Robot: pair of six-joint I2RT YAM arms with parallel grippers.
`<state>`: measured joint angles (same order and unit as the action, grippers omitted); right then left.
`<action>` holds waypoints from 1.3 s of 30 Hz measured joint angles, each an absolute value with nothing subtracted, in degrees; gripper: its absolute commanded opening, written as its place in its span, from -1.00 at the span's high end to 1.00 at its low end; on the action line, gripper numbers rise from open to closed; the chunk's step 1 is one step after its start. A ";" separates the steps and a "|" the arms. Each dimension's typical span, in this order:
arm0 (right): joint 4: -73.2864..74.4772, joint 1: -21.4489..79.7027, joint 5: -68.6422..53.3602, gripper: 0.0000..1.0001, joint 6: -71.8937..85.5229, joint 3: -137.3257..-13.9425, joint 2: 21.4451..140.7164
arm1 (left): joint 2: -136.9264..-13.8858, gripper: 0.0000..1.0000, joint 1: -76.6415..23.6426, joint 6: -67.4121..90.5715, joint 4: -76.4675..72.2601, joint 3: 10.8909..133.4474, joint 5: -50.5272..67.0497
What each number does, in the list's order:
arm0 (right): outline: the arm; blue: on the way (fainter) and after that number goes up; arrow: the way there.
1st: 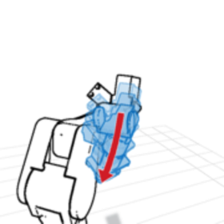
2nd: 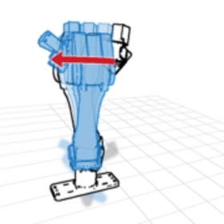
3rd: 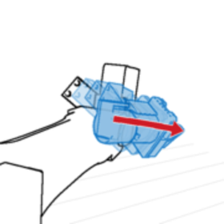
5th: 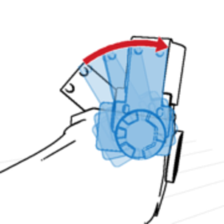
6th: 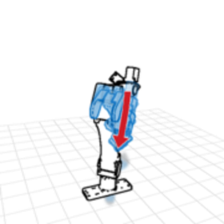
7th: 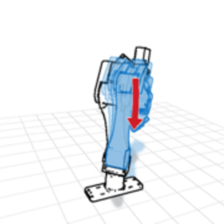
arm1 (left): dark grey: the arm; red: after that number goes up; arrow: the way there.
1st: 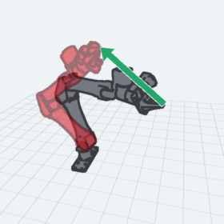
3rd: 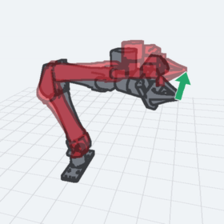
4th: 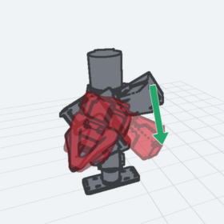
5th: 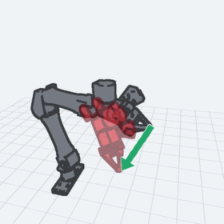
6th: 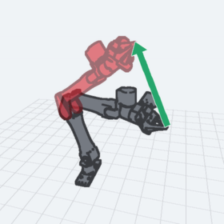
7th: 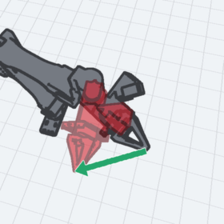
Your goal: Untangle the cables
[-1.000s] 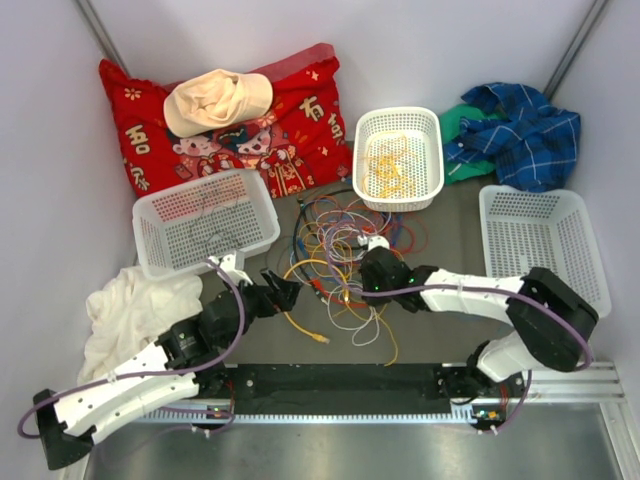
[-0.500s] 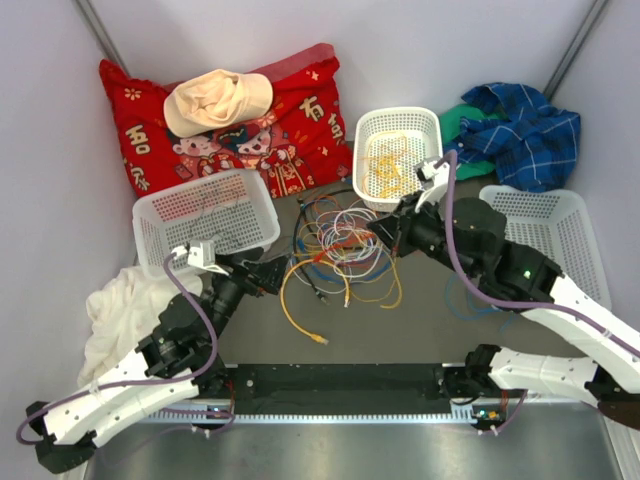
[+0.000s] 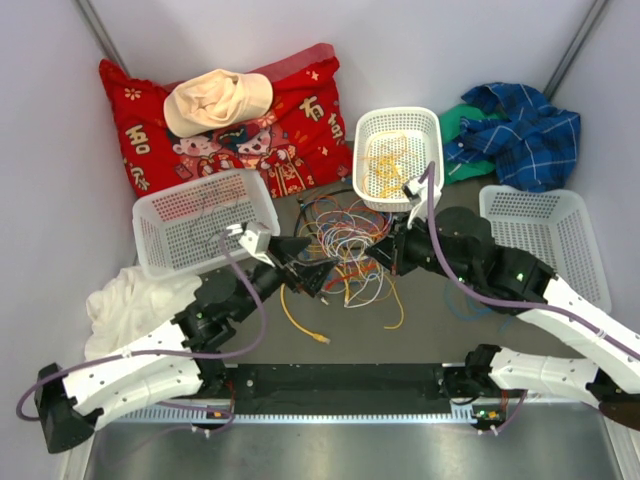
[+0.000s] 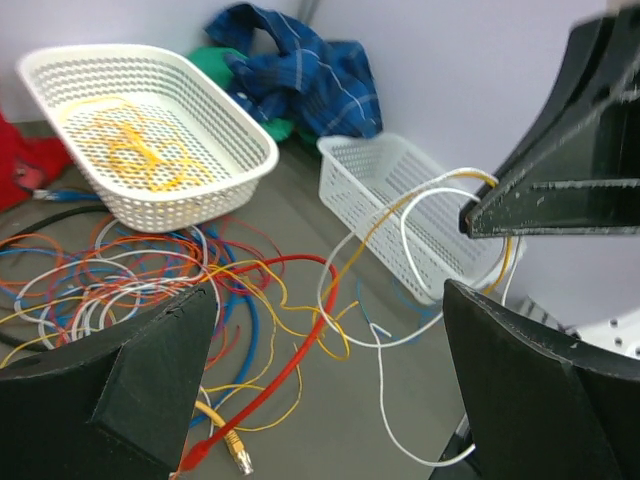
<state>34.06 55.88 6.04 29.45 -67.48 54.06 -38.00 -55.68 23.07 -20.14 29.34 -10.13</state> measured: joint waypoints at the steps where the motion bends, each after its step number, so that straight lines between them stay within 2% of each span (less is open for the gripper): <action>1: 34.06 55.88 5.50 1.00 29.78 -67.51 54.06 | -39.62 -0.98 -55.68 22.48 -21.02 29.30 -8.51; 11: 33.87 56.07 -0.97 1.00 32.99 -68.97 54.06 | -48.66 -0.93 -55.68 17.96 -31.20 28.14 -2.66; 15: 33.76 56.29 -2.72 1.00 33.76 -69.56 54.13 | -54.61 -0.69 -55.68 16.60 -35.90 28.16 -3.46; 16: 33.85 56.42 -2.96 1.00 33.93 -69.56 54.17 | -55.99 -0.55 -55.68 16.40 -36.60 28.23 -3.68; 17: 33.93 56.53 -3.20 1.00 34.13 -69.56 54.26 | -57.54 0.02 -55.68 16.19 -37.17 28.32 -3.86; 18: 33.98 56.64 -3.40 1.00 34.22 -69.56 54.35 | -59.20 0.36 -55.68 15.70 -37.80 28.53 -3.92; 19: 33.95 56.75 -3.57 1.00 34.33 -69.56 54.39 | -60.29 0.80 -55.68 15.77 -37.93 28.88 -3.97; 20: 34.00 56.86 -3.64 1.00 34.37 -69.56 54.43 | -61.43 1.00 -55.68 15.05 -37.89 29.43 -4.08; 21: 34.02 56.90 -3.66 0.97 34.41 -69.56 54.43 | -62.26 1.00 -55.68 14.70 -37.67 30.22 -4.14; 22: 34.06 56.95 -3.57 0.84 34.44 -69.56 54.37 | -62.65 1.00 -55.68 14.33 -37.41 31.00 -4.45; 23: 34.13 56.97 -3.31 0.66 34.48 -69.54 54.24 | -62.76 1.00 -55.68 13.78 -36.86 31.97 -5.06; 24: 34.28 57.01 -3.03 0.28 34.52 -69.49 53.98 | -62.61 1.00 -55.70 13.41 -36.60 32.86 -5.69; 27: 34.59 57.01 -2.04 -0.21 34.26 -69.41 52.25 | -60.40 1.00 -55.70 13.10 -35.16 34.57 -7.64; 29: 35.16 57.12 -0.84 -0.42 33.89 -69.41 50.50 | -57.91 1.00 -55.68 13.08 -31.83 36.23 -9.28; 32: 36.60 57.23 1.87 -0.55 32.84 -69.41 48.03 | -55.59 1.00 -55.68 13.17 -23.40 42.61 -11.70; 39: 38.30 57.25 8.16 -0.55 31.07 -67.96 43.48 | -54.76 1.00 -55.66 14.04 -7.51 60.40 -15.46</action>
